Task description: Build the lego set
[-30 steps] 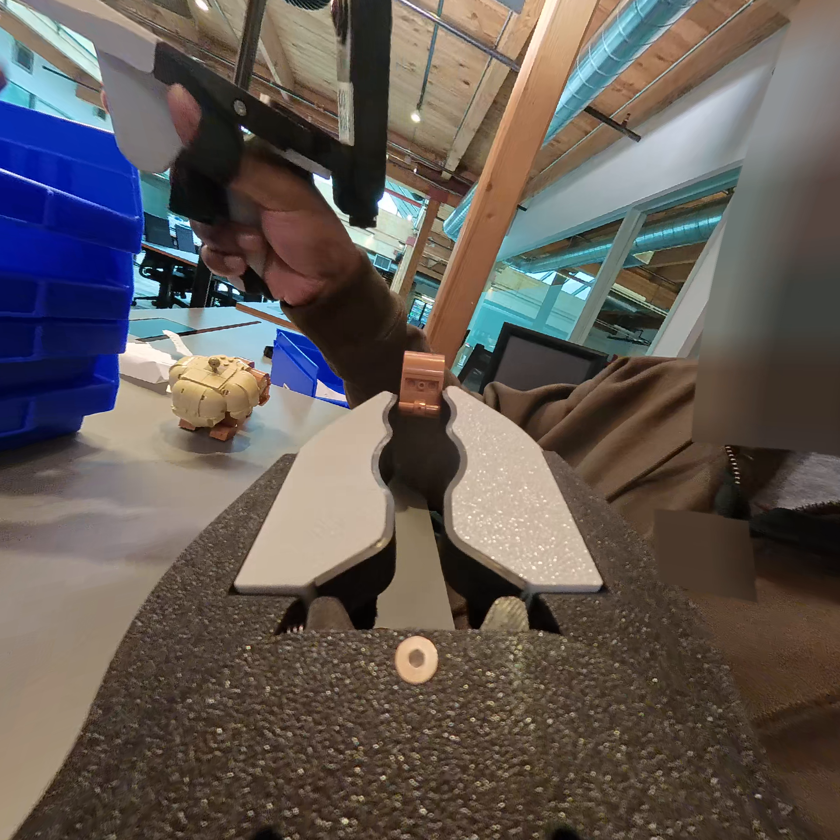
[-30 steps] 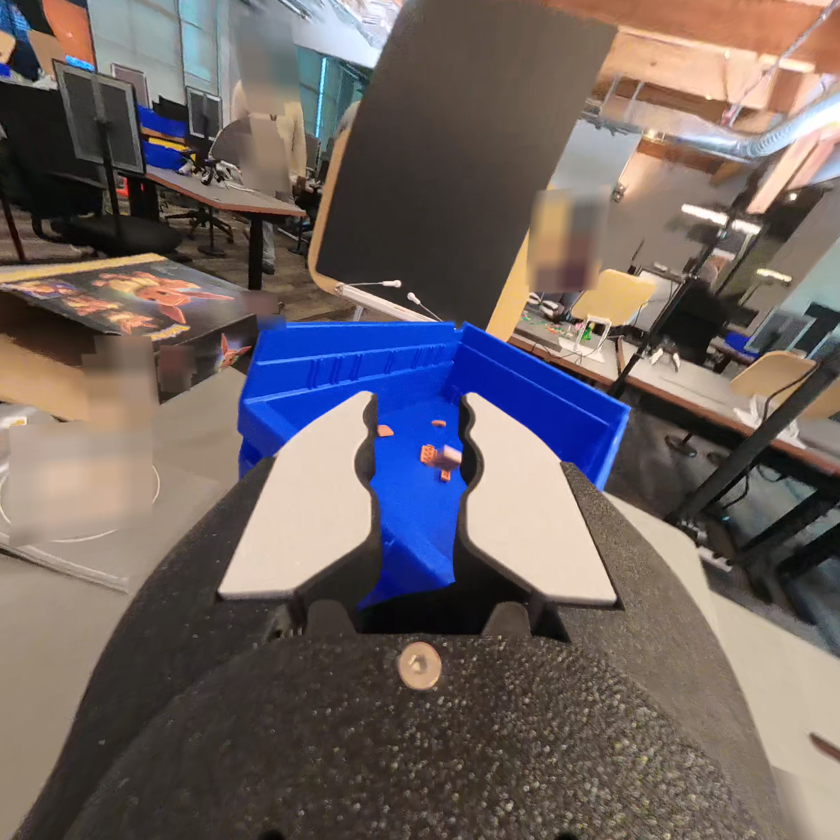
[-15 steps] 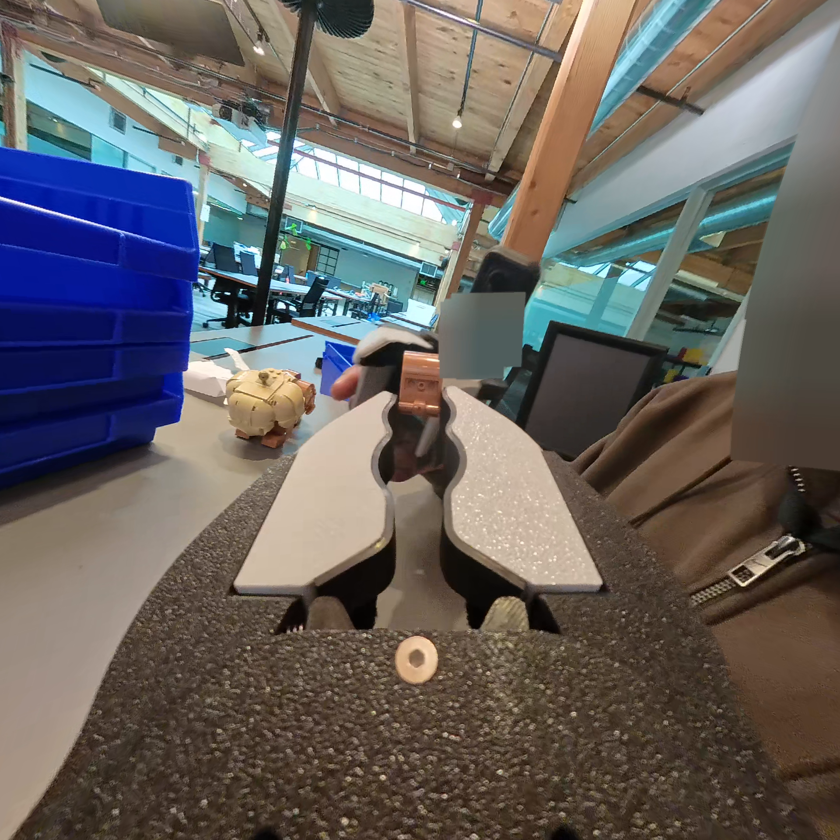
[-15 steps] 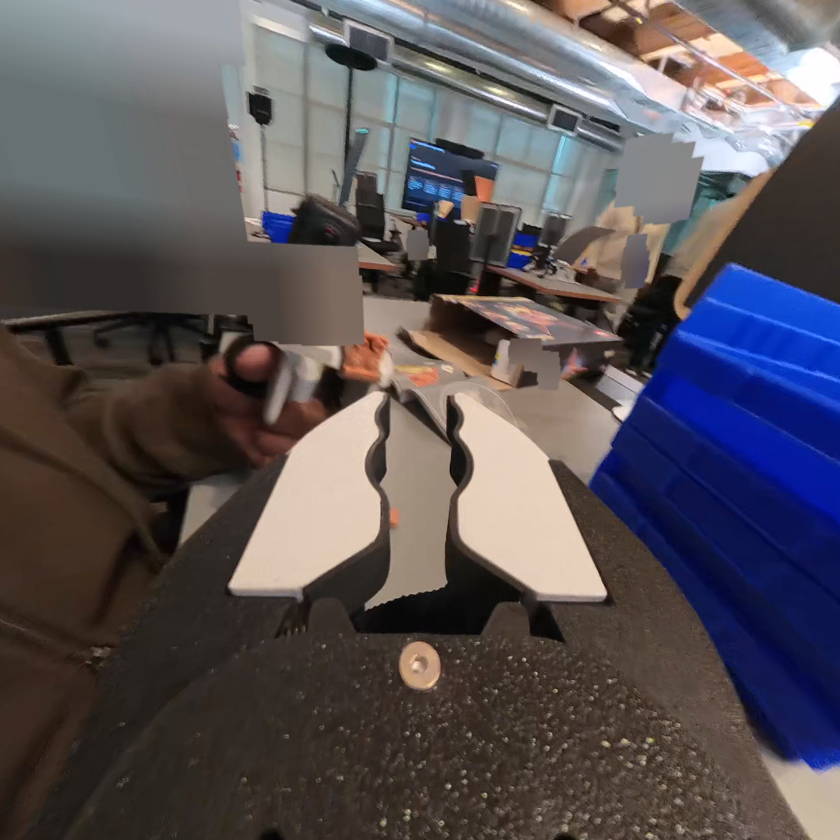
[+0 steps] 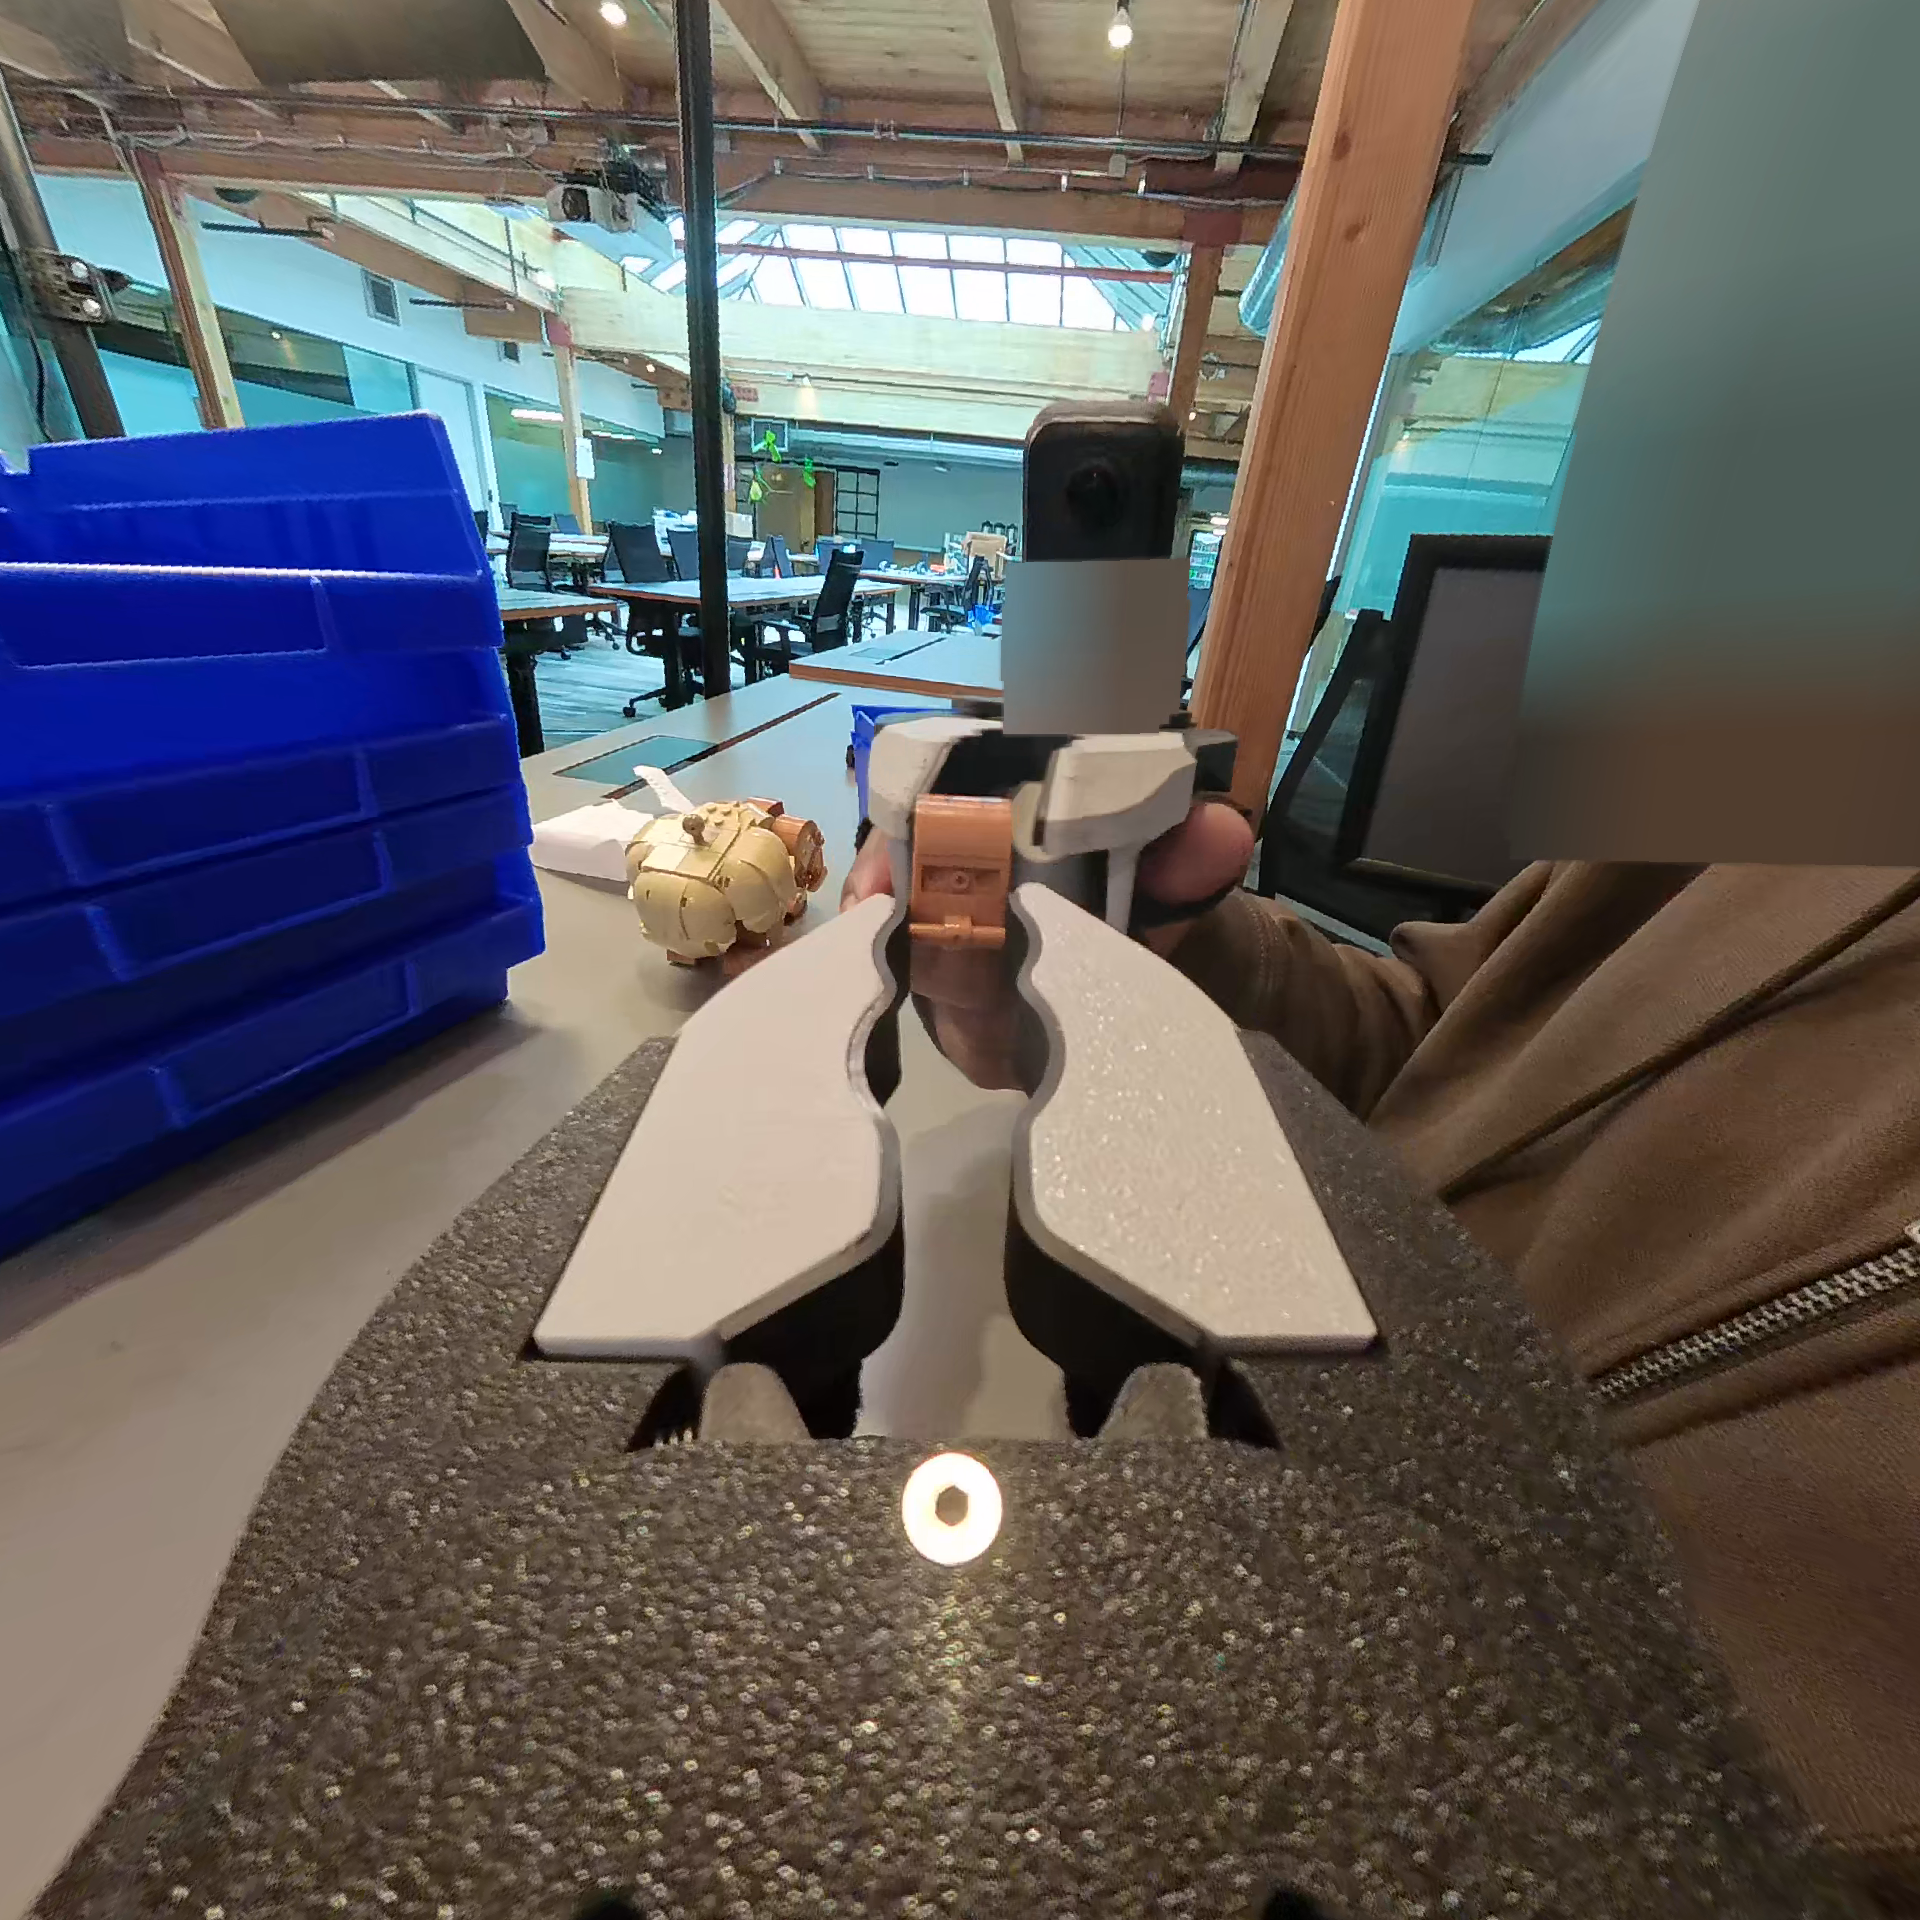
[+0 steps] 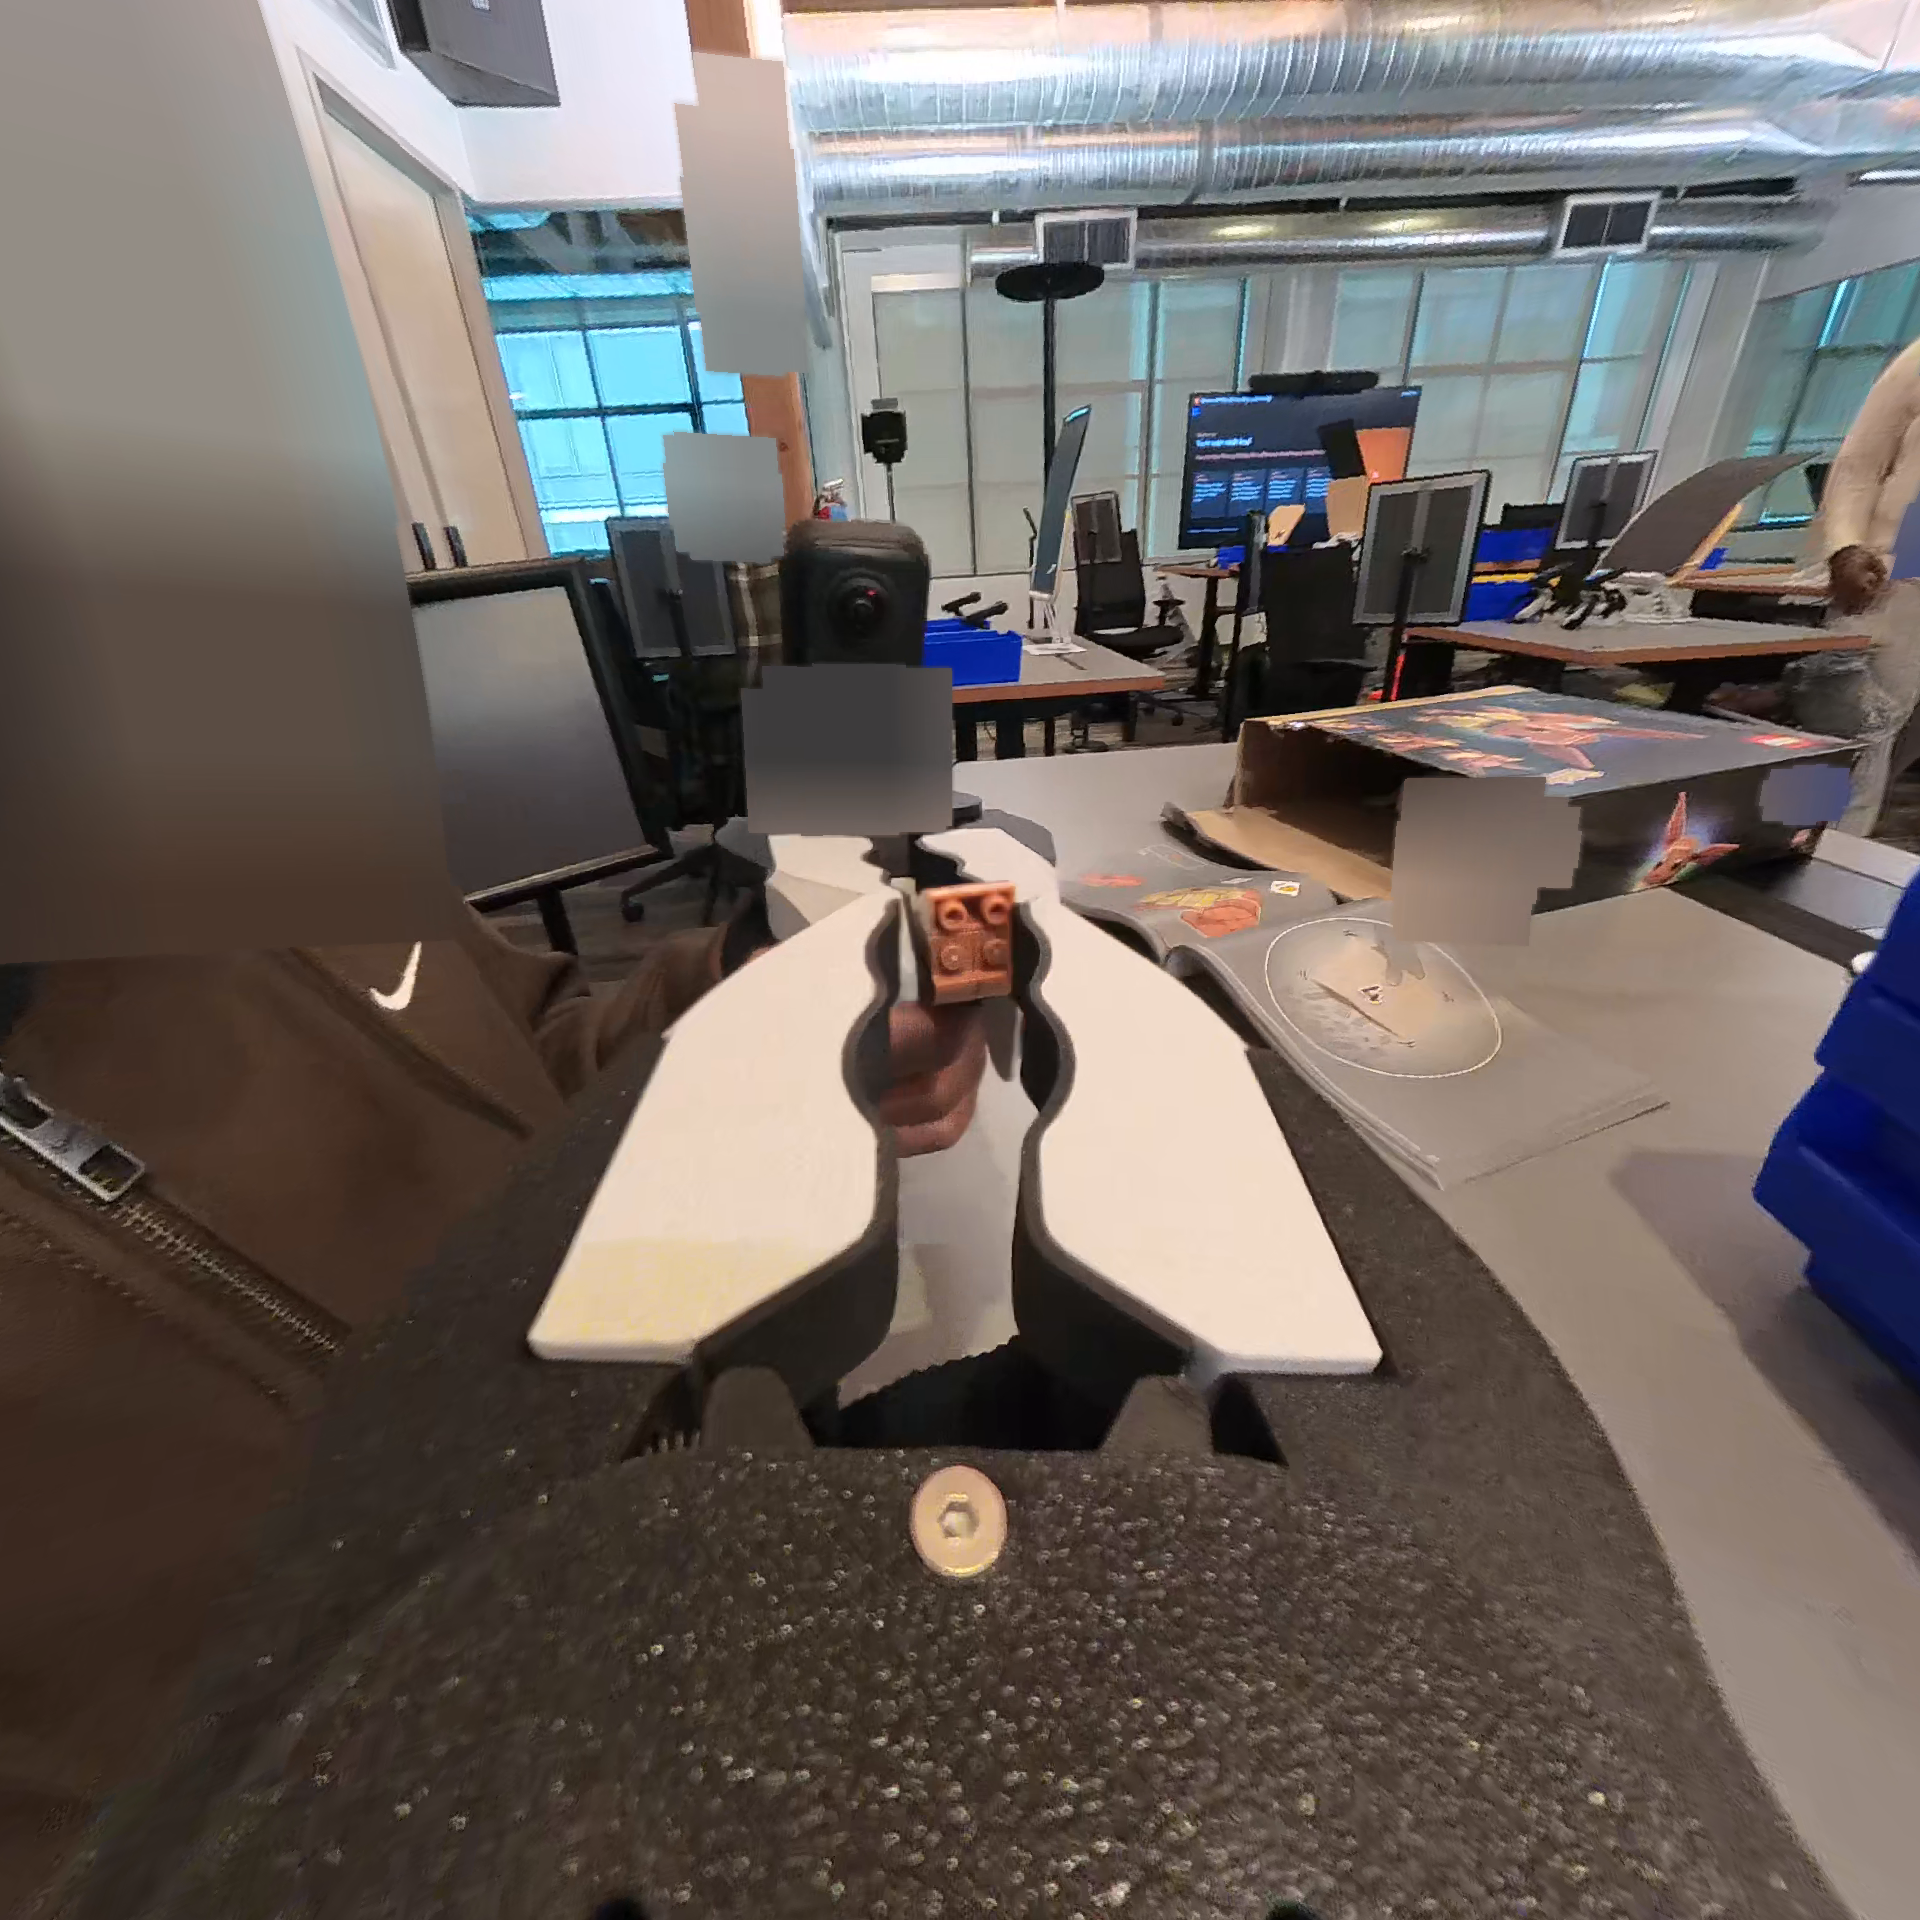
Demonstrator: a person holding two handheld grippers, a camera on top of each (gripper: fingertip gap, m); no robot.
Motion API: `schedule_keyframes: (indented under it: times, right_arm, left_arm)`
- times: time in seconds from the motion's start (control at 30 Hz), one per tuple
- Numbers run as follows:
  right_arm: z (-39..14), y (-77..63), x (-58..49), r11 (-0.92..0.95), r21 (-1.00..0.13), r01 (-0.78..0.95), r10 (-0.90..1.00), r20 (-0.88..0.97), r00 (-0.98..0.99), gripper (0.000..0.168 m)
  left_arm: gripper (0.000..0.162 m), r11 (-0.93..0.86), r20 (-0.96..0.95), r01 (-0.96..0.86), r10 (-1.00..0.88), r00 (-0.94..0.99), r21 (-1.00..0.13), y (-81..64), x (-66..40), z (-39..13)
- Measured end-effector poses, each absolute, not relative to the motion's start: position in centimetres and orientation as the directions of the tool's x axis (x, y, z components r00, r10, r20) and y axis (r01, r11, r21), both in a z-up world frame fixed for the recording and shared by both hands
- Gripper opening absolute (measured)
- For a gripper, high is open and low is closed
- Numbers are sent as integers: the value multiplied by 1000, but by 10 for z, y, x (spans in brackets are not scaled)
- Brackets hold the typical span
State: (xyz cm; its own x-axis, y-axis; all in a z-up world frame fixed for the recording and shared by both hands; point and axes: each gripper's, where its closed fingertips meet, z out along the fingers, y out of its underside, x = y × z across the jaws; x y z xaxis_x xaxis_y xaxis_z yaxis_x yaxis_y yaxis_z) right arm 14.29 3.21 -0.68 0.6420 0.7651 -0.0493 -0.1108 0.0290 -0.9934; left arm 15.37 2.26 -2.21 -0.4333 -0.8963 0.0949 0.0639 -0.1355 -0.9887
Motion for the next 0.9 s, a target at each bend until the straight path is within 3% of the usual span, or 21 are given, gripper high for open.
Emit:
schedule_keyframes:
  times: [0.4, 0.53, 0.73, 0.9]
  right_arm:
    - [-11, 32, 139, -65, -984, -167, 788, -153, 596, 16]
    - [-8, 32, 140, -28, -987, -158, 778, -121, 617, 16]
    - [-2, 23, 152, 259, -955, 146, 618, 280, 735, 17]
    - [-14, 32, 152, 342, -762, 549, 368, 647, 668, 23]
  left_arm:
    - [17, -89, 72, 17, -892, -447, -996, 15, 155, -31]
    - [17, -198, 168, 9, -855, -491, -980, 16, 154, -26]
    - [16, -438, 370, -27, -724, -582, -899, 21, 151, -17]
    - [16, -472, 412, -58, -695, -589, -880, 22, 152, -20]
